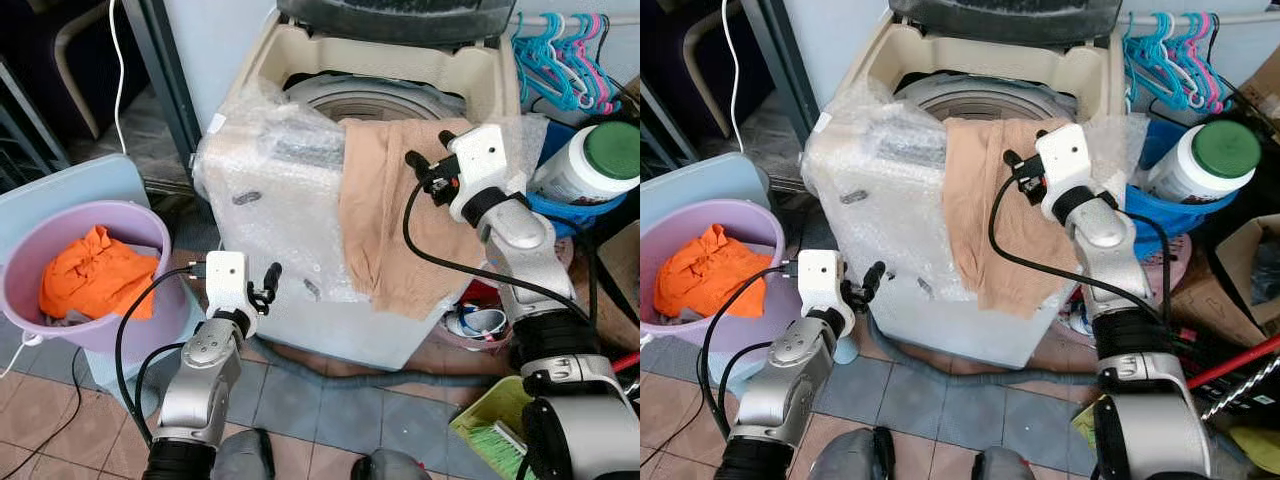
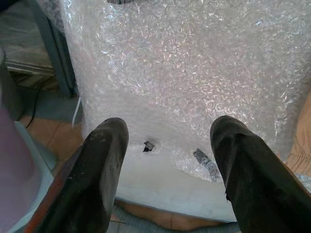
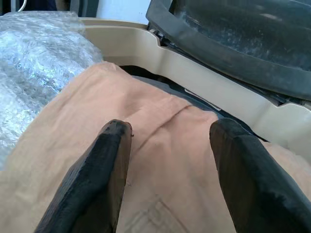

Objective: Clothes washing

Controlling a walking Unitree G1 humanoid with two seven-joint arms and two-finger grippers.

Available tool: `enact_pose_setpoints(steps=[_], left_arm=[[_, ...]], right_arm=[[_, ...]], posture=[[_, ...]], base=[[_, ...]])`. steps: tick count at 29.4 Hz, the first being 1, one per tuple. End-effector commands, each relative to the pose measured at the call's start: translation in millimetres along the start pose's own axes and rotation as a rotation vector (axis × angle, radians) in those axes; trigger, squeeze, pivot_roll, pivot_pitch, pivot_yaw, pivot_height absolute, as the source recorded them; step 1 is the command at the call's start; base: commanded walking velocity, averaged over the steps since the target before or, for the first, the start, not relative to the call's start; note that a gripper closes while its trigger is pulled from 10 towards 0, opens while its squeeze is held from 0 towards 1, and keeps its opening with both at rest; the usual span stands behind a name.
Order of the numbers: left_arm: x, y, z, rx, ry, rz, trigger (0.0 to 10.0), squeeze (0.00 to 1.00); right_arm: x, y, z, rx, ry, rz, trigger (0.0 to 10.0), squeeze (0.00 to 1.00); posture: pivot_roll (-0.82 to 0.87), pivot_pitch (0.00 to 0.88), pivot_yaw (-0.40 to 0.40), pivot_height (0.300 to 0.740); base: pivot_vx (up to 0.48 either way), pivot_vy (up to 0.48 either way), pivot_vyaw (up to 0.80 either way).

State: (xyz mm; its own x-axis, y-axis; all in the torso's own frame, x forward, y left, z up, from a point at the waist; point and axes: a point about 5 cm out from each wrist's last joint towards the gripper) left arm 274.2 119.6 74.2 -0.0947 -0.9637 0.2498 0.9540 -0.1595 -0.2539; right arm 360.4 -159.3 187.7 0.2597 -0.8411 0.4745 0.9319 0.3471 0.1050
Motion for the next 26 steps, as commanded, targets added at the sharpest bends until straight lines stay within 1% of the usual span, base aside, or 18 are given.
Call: enact_pose_setpoints(steps=[1,3,4,5,6,10,11,12,13,20,21,26], left_arm=[[-2.9,-1.4,-1.1,-0.011,0.007,0.009,10.0,0.00],[-3.1,-1.9,-1.0,-0.012,0.010,0.010,10.0,0.00],[-2.9,-2.4,-0.5,-0.011,0.012,0.010,10.0,0.00],[-2.9,-2.5,-0.3,-0.011,0.012,0.010,10.0,0.00],[-3.0,-3.1,-0.3,-0.011,0.013,0.011,10.0,0.00],[-4.9,-5.0,-0.4,-0.013,0.014,0.016,10.0,0.00],[-5.6,-5.4,-0.8,-0.014,0.013,0.019,10.0,0.00],[-5.6,-5.4,-0.8,-0.014,0.013,0.019,10.0,0.00],[-5.7,-5.4,-0.9,-0.015,0.013,0.019,10.0,0.00],[-4.9,-5.0,-0.9,-0.015,0.010,0.024,10.0,0.00],[-4.9,-4.9,-1.1,-0.016,0.009,0.024,10.0,0.00],[-4.4,-4.5,-1.2,-0.017,0.010,0.022,10.0,0.00]], right_arm=[[-5.3,0.2,2.5,-0.006,-0.013,-0.021,10.0,1.00],[-16.4,2.7,-1.0,-0.025,-0.007,-0.048,10.0,1.00],[-22.6,6.0,-5.0,-0.048,-0.012,-0.064,10.0,0.96],[-23.5,6.6,-5.8,-0.053,-0.014,-0.066,10.0,0.96],[-25.4,8.6,-6.6,-0.063,-0.008,-0.078,10.0,0.00],[-27.7,13.3,-10.8,-0.116,-0.005,-0.111,10.0,0.00],[-26.9,14.1,-13.7,-0.147,-0.017,-0.122,8.1,0.00],[-26.9,14.1,-13.7,-0.147,-0.017,-0.122,8.1,0.00],[-27.0,14.3,-14.7,-0.155,-0.018,-0.125,0.0,0.00],[-23.7,18.0,-16.8,-0.172,0.014,-0.136,0.0,0.00],[-24.3,18.0,-17.9,-0.178,0.033,-0.131,0.0,0.00],[-27.0,17.1,-20.8,-0.191,0.063,-0.108,0.0,0.00]], posture=[[-0.06,0.075,0.019,0.740],[-0.06,0.077,0.019,0.740],[-0.05,0.079,0.019,0.740],[-0.05,0.079,0.019,0.740],[-0.04,0.081,0.017,0.740],[-0.04,0.083,0.014,0.740],[-0.04,0.084,0.011,0.740],[-0.04,0.084,0.011,0.740],[-0.04,0.083,0.009,0.740],[-0.04,0.083,0.006,0.740],[-0.04,0.083,0.007,0.740],[-0.04,0.082,0.007,0.740]], base=[[0.000,0.000,0.00],[0.000,0.000,0.00],[0.000,0.000,0.00],[0.000,0.000,0.00],[0.000,0.000,0.00],[0.000,0.000,0.00],[0.000,0.000,0.00],[0.000,0.000,0.00],[0.000,0.000,0.00],[0.000,0.000,0.00],[0.000,0.000,0.00],[0.000,0.000,0.00]])
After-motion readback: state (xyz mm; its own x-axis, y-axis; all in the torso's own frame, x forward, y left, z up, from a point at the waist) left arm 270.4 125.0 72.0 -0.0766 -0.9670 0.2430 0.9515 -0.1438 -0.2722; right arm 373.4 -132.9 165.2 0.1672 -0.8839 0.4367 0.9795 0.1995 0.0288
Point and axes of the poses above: a point about 5 cm out from each wrist's last joint towards the gripper, its own y axis pointing out of the wrist towards the gripper, its own z axis along the axis of the wrist's last joint, x = y × z, and after that the axes turned 8 degrees about -y, right-handed
